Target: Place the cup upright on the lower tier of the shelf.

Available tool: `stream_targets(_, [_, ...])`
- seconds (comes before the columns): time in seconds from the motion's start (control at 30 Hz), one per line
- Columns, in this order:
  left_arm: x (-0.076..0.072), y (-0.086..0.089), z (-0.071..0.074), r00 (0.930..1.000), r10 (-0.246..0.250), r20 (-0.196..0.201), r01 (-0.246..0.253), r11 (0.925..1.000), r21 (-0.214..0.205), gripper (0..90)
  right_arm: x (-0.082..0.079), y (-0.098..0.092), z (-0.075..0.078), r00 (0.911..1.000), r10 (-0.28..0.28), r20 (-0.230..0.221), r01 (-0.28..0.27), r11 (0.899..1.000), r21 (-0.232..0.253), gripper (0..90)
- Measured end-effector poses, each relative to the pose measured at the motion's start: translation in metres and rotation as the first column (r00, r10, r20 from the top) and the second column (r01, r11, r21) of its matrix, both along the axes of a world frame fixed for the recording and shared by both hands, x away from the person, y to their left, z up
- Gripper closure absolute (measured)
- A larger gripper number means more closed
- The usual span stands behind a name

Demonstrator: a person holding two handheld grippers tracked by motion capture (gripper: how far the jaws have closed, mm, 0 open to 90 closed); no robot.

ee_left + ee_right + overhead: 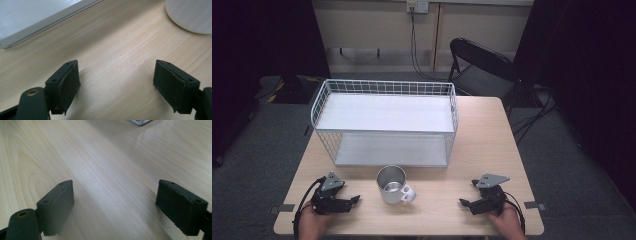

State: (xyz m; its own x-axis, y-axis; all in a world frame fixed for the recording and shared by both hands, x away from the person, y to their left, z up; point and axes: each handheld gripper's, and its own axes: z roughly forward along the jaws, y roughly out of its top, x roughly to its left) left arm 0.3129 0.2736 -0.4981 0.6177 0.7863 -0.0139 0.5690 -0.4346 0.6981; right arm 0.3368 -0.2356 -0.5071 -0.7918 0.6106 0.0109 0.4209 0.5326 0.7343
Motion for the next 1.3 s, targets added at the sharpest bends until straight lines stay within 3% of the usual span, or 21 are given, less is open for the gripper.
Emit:
stream_targets(0.33, [0.003,-0.002,0.005,0.9993,-0.018,-0.032,0.019,0.9997,0.015,20.4,0.000,0.000,0.000,1.0000,0.003,0.002,-0.003,1.000,0.000,13.9])
stream_targets(0.47, [0.001,-0.003,0.013,0.9983,-0.058,-0.012,0.057,0.9981,-0.024,21.9,0.000,-0.001,0.000,1.0000,0.007,0.002,-0.007,1.000,0.000,13.9])
stream_targets(0.57, [-0.004,-0.007,0.028,0.9911,-0.133,0.011,0.133,0.9894,-0.058,22.2,0.000,-0.001,0.000,1.0000,0.010,0.002,-0.010,1.000,0.002,13.9])
stream_targets(0.63, [-0.007,-0.009,0.035,0.9862,-0.164,0.023,0.165,0.9848,-0.055,22.3,0.000,-0.001,0.000,1.0000,0.009,0.001,-0.009,1.000,0.000,13.9])
stream_targets(1.0, [-0.012,-0.023,0.054,0.9684,-0.248,0.021,0.249,0.9639,-0.093,22.1,0.000,-0.001,0.000,1.0000,0.009,0.002,-0.009,1.000,0.000,13.9])
stream_targets(1.17, [-0.013,-0.026,0.061,0.9636,-0.266,0.028,0.267,0.9578,-0.105,21.9,0.000,-0.001,0.000,1.0000,0.009,0.002,-0.009,1.000,0.000,13.9])
stream_targets(1.3, [-0.015,-0.029,0.069,0.9552,-0.294,0.036,0.296,0.9489,-0.109,21.8,0.000,-0.001,0.000,1.0000,0.009,0.002,-0.009,1.000,0.000,13.9])
